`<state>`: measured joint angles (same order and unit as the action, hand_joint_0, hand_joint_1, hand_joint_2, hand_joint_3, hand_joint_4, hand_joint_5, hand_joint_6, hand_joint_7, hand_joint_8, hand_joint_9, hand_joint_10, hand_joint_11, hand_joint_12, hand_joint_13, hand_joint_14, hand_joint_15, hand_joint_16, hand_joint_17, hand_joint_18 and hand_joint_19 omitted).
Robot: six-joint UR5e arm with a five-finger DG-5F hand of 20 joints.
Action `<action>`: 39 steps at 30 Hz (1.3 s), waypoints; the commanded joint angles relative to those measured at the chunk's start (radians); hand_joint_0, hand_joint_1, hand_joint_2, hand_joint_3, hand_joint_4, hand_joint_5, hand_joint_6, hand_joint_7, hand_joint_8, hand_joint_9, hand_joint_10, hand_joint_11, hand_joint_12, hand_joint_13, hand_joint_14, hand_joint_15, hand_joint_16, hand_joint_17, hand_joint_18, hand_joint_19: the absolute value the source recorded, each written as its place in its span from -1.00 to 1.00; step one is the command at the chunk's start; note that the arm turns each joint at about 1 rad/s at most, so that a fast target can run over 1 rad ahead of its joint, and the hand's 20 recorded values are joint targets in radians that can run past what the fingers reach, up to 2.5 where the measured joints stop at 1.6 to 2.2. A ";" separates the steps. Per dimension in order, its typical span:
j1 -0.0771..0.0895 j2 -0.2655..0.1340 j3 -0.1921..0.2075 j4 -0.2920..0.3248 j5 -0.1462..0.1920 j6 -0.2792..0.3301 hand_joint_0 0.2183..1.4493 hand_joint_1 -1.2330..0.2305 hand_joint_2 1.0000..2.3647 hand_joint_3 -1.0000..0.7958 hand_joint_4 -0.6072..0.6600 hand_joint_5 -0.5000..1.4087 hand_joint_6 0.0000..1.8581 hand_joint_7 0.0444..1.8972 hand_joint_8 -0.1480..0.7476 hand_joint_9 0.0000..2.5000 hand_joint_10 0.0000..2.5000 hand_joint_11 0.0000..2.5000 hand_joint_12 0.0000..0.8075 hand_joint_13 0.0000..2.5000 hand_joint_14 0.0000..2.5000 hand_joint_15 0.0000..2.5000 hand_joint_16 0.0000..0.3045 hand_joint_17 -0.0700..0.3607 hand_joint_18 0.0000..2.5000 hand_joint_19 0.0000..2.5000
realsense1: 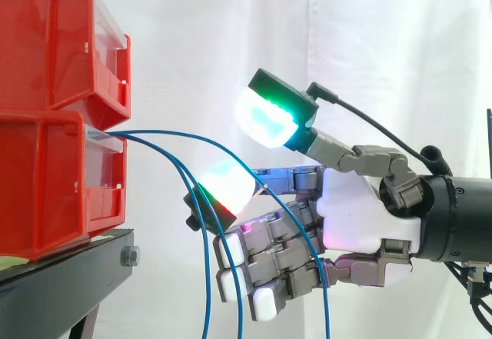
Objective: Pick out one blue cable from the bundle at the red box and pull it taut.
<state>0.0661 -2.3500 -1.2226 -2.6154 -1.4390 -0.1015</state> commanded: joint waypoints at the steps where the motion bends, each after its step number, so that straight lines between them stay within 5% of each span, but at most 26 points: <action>1: 0.000 0.000 0.000 0.000 0.000 0.000 -0.65 0.05 -1.00 -0.44 0.14 -0.66 -0.06 -0.04 0.07 -0.26 -0.98 -0.47 0.01 -0.27 -0.99 -0.57 -0.61 -0.05 -0.30 -0.55; 5: 0.000 0.000 0.000 -0.002 0.000 0.000 -0.64 -0.13 -1.00 -0.44 0.12 -0.66 -0.05 -0.02 0.05 -0.23 -0.98 -0.46 -0.03 -0.24 -0.98 -0.57 -0.63 -0.08 -0.27 -0.57; 9: 0.000 0.000 0.000 -0.002 0.000 0.000 -0.39 -0.26 -1.00 -0.44 0.06 -0.66 -0.03 0.05 -0.03 -0.21 -0.98 -0.43 -0.15 -0.25 -0.98 -0.56 -0.69 -0.19 -0.31 -0.54; 14: 0.000 0.000 0.000 -0.006 0.000 0.000 -0.36 -0.33 -0.97 -0.19 -0.09 -0.66 0.00 0.12 -0.02 -0.20 -0.98 -0.42 -0.16 -0.23 -0.98 -0.55 -0.70 -0.20 -0.29 -0.54; 39: 0.000 0.000 0.000 -0.011 -0.001 0.000 -0.42 0.00 -0.99 -0.03 -0.03 -0.62 0.01 0.12 0.15 -0.12 -0.98 -0.46 0.05 -0.18 -0.99 -0.57 -0.60 -0.04 -0.25 -0.59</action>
<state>0.0658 -2.3500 -1.2226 -2.6268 -1.4401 -0.1013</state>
